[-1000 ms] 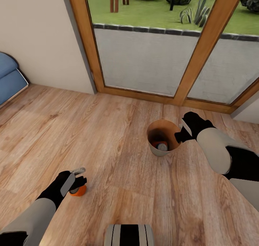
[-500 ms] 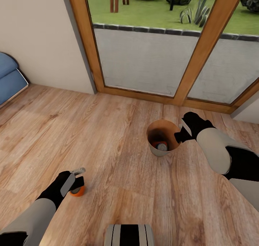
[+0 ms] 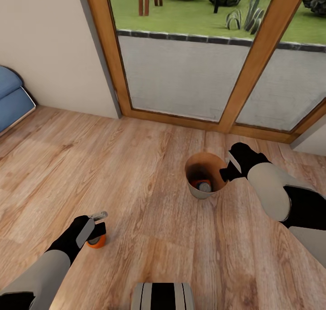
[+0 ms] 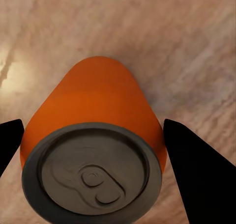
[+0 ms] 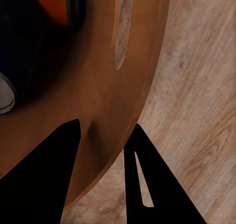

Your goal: Put the three can of soda from the living room inside the tash can in the kitchen.

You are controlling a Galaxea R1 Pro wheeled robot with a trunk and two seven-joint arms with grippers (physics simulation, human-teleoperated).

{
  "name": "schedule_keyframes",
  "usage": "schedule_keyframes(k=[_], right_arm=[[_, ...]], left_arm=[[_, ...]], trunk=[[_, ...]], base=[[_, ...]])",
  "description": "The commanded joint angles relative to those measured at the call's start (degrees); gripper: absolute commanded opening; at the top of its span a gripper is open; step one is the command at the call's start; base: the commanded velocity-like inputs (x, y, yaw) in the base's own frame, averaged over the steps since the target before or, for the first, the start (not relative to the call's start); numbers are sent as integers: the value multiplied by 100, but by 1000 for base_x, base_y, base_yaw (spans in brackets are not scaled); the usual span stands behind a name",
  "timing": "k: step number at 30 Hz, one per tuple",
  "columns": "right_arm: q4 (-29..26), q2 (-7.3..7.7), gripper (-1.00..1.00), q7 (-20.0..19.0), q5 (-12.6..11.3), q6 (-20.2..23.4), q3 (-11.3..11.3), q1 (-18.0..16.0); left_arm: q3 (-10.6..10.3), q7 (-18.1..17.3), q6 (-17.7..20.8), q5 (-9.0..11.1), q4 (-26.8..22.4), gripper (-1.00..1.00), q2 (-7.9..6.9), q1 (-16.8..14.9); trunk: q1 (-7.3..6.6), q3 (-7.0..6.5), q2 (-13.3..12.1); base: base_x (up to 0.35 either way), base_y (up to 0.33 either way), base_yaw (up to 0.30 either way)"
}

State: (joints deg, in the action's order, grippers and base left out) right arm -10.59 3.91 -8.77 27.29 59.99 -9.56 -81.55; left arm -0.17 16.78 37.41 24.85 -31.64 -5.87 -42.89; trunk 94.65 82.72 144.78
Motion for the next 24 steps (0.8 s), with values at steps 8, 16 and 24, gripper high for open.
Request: schedule_keyframes(k=[8,16,24], right_arm=[[-5,1,-100,-11,-66,1,-28,30],[-19,-11,-100,-11,-50,1,-28,100],[-61,-21,-100,-27,-65,1,-31,230]], left_arm=[[0,-1,3,-13,0,-100,36,0],[-1,0,11,-16,2,-100,49,0],[-8,0,12,-16,2,-100,49,0]], trunk=[[-14,-111,-6],[-34,-289,-17],[-55,-466,-28]], base=[[0,0,0],[0,0,0],[0,0,0]])
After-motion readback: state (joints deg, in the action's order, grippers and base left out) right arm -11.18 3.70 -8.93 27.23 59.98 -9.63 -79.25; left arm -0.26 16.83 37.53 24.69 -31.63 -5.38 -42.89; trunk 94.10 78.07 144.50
